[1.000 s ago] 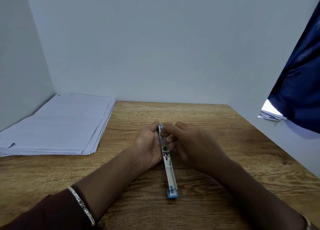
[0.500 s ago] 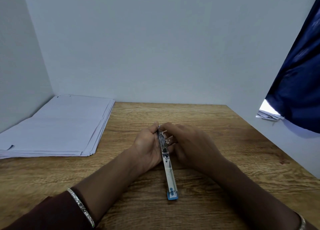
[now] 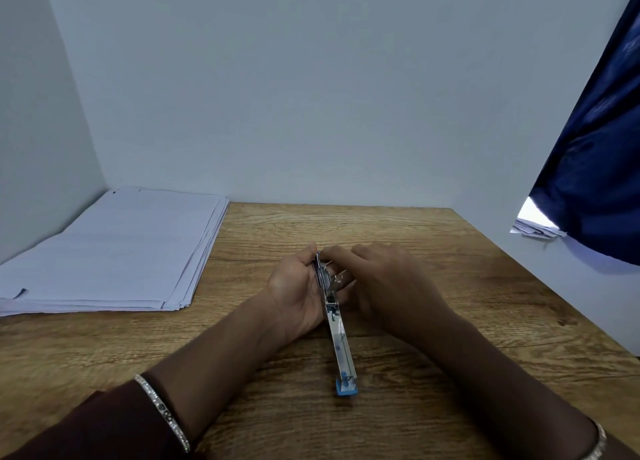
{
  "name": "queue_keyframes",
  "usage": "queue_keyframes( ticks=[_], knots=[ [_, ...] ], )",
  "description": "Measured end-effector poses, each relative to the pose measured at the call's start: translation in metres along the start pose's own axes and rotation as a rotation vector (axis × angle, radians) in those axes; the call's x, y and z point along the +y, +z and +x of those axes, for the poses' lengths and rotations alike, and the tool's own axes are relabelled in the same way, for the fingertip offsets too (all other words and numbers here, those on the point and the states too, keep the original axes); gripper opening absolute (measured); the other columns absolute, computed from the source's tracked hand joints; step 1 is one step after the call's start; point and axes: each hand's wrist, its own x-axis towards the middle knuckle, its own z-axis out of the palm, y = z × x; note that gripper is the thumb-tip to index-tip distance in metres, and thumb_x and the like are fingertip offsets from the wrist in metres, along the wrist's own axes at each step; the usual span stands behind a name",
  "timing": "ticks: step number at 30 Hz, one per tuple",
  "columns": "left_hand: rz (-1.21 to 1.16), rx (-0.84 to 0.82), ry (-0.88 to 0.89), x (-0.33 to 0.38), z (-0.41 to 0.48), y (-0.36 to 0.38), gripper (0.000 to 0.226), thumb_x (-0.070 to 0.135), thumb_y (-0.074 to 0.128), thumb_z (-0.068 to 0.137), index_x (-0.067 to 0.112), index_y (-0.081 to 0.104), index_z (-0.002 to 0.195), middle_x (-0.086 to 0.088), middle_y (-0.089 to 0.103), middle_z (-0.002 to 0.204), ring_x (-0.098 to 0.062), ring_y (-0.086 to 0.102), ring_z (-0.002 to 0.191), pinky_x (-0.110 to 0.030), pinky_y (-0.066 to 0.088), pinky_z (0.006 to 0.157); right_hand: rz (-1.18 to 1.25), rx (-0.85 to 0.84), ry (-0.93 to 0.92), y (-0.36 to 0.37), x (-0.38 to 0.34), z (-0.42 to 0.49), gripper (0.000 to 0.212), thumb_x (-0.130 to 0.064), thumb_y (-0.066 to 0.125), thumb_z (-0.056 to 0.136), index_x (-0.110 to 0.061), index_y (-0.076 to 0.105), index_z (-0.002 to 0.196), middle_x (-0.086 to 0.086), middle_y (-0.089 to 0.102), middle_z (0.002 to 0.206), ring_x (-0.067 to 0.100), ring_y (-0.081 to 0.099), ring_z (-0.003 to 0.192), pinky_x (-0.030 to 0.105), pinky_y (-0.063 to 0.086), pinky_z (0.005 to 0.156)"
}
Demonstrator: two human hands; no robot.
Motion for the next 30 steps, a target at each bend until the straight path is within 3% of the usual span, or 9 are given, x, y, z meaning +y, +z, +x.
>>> queue_keyframes(
  ticks=[4, 8, 11, 15, 21, 23, 25, 27, 30],
  knots=[
    [-0.065, 0.041, 0.003, 0.002, -0.002, 0.002, 0.049, 0.039, 0.026, 0.110, 0.001, 0.057, 0.110, -0.018, 0.077, 0.083, -0.029, 0.077, 0.069, -0.040, 0.065, 0.061, 0.064, 0.047, 0.062, -0.002, -0.005, 0.000, 0.056, -0.019, 0.057, 0.082, -0.029, 0.053, 0.137, -0.004, 0.070, 0.094, 0.021, 0.065, 0.081, 0.034, 0.049, 0.068],
    [-0.254, 0.121, 0.048, 0.008, -0.005, 0.006, 0.036, 0.035, 0.023, 0.111, 0.011, 0.043, 0.092, -0.031, 0.073, 0.109, -0.041, 0.077, 0.084, -0.051, 0.063, 0.065, 1.000, 0.074, 0.435, -0.008, -0.003, 0.000, 0.034, -0.006, 0.058, 0.088, -0.018, 0.064, 0.119, -0.001, 0.074, 0.088, 0.011, 0.070, 0.075, 0.018, 0.049, 0.060],
    [-0.327, 0.164, 0.039, 0.011, -0.003, 0.004, 0.038, 0.033, 0.025, 0.111, 0.008, 0.045, 0.090, -0.033, 0.069, 0.116, -0.037, 0.073, 0.097, -0.048, 0.062, 0.070, 1.224, 0.017, 0.411, -0.014, -0.006, 0.000, 0.028, -0.019, 0.064, 0.087, -0.018, 0.070, 0.115, 0.003, 0.073, 0.101, 0.002, 0.068, 0.084, 0.013, 0.051, 0.066],
    [-0.310, 0.069, -0.051, 0.009, -0.003, 0.005, 0.066, 0.040, 0.022, 0.110, -0.016, 0.050, 0.130, -0.040, 0.066, 0.116, -0.043, 0.067, 0.109, -0.050, 0.056, 0.081, 1.201, 0.084, 0.433, -0.012, -0.012, 0.014, 0.013, -0.020, 0.076, 0.088, -0.013, 0.076, 0.099, 0.014, 0.073, 0.091, 0.008, 0.065, 0.074, 0.020, 0.054, 0.068],
    [-0.297, -0.040, -0.078, 0.011, -0.007, 0.002, 0.073, 0.047, 0.024, 0.108, -0.019, 0.047, 0.131, -0.037, 0.059, 0.132, -0.043, 0.058, 0.126, -0.050, 0.047, 0.105, 0.964, 0.094, 0.301, -0.005, -0.013, 0.017, 0.016, -0.020, 0.065, 0.097, -0.008, 0.069, 0.088, 0.015, 0.070, 0.078, 0.021, 0.060, 0.068, 0.029, 0.044, 0.060],
    [-0.283, -0.082, -0.055, 0.010, -0.009, 0.004, 0.060, 0.048, 0.023, 0.108, -0.004, 0.046, 0.126, -0.025, 0.058, 0.138, -0.039, 0.058, 0.128, -0.051, 0.053, 0.095, 0.795, 0.112, 0.246, -0.002, -0.014, 0.013, 0.015, -0.023, 0.059, 0.100, -0.013, 0.066, 0.092, 0.006, 0.072, 0.088, 0.020, 0.058, 0.081, 0.036, 0.046, 0.070],
    [-0.245, -0.122, -0.023, 0.008, -0.012, 0.008, 0.047, 0.049, 0.020, 0.108, 0.012, 0.044, 0.125, -0.023, 0.064, 0.121, -0.036, 0.071, 0.106, -0.047, 0.063, 0.073, 0.679, 0.113, 0.225, -0.002, -0.014, 0.009, 0.019, -0.033, 0.049, 0.102, -0.020, 0.061, 0.096, -0.002, 0.071, 0.097, 0.017, 0.054, 0.090, 0.038, 0.045, 0.078],
    [-0.209, -0.144, -0.009, 0.004, -0.012, 0.009, 0.049, 0.049, 0.019, 0.108, 0.011, 0.047, 0.122, -0.020, 0.069, 0.091, -0.030, 0.075, 0.072, -0.039, 0.063, 0.059, 0.573, 0.105, 0.202, -0.002, -0.015, 0.007, 0.026, -0.041, 0.039, 0.102, -0.024, 0.058, 0.100, -0.007, 0.066, 0.099, 0.016, 0.053, 0.095, 0.042, 0.043, 0.086],
    [-0.226, -0.146, 0.025, 0.002, -0.009, 0.008, 0.041, 0.051, 0.021, 0.107, 0.016, 0.042, 0.113, -0.006, 0.049, 0.086, -0.018, 0.062, 0.070, -0.032, 0.059, 0.068, 0.516, 0.099, 0.182, -0.003, -0.017, 0.005, 0.023, -0.043, 0.032, 0.104, -0.028, 0.050, 0.101, -0.011, 0.061, 0.103, 0.014, 0.052, 0.098, 0.045, 0.041, 0.089]
  ],
)
